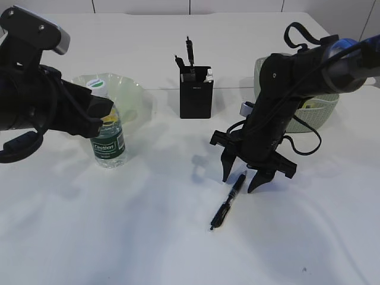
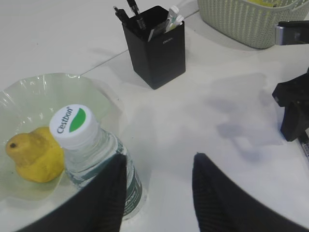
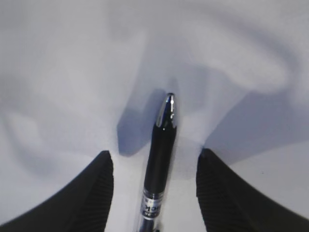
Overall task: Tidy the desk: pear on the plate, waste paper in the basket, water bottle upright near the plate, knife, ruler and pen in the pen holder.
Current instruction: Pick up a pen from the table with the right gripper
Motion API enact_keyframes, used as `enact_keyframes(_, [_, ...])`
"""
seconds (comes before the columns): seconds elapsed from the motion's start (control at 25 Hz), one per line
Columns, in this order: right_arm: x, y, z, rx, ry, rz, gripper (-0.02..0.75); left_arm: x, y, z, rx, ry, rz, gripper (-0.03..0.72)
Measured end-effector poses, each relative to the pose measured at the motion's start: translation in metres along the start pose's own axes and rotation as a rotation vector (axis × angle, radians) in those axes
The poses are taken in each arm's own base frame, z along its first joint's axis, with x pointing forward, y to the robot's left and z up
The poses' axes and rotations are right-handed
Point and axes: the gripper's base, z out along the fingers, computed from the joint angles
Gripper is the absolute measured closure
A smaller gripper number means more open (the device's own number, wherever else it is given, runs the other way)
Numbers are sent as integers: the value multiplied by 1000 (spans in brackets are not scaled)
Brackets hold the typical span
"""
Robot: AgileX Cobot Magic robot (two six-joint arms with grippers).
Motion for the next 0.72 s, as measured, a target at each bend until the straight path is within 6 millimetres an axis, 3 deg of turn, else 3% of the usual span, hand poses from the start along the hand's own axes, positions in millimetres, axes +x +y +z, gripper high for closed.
enact_keyframes(0.72, [0, -1, 4, 13, 11, 3, 331, 0, 0, 0, 0, 0, 0, 372])
